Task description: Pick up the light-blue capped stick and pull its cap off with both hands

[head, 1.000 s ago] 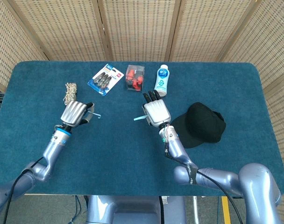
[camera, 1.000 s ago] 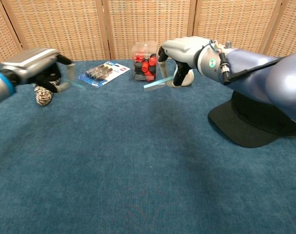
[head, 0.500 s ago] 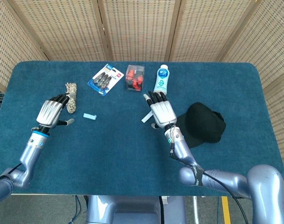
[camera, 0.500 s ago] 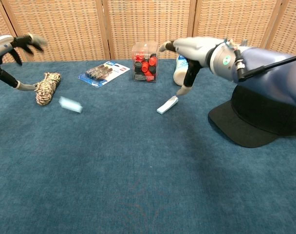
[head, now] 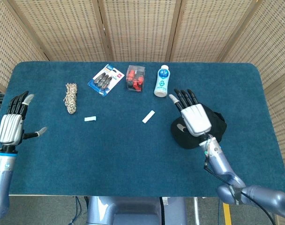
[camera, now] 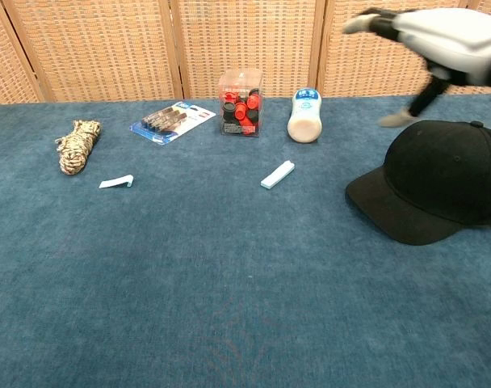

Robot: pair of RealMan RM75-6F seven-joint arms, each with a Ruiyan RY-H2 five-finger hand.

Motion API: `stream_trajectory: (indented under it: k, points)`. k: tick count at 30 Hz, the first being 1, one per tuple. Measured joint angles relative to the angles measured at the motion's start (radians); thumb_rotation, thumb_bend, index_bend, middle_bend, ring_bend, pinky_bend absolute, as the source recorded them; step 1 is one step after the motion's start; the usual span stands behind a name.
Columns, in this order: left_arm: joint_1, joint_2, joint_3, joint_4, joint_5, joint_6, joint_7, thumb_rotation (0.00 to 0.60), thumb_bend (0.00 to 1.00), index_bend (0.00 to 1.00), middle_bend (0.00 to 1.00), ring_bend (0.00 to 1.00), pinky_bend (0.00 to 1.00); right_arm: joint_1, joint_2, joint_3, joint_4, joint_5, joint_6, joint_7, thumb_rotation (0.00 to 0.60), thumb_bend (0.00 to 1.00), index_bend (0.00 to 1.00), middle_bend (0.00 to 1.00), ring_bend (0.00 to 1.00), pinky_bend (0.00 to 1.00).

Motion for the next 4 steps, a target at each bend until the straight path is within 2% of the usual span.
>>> stream_trajectory:
  k: [4]
  points:
    - [0.071, 0.024, 0.031, -0.051, -0.004, 0.043, 0.005, 0.600, 0.00, 0.00, 0.00, 0.00, 0.00, -0.105, 0.044, -0.059, 0.011, -0.048, 0.090, 0.074, 0.600, 0.00, 0.00, 0.00, 0.00, 0.00]
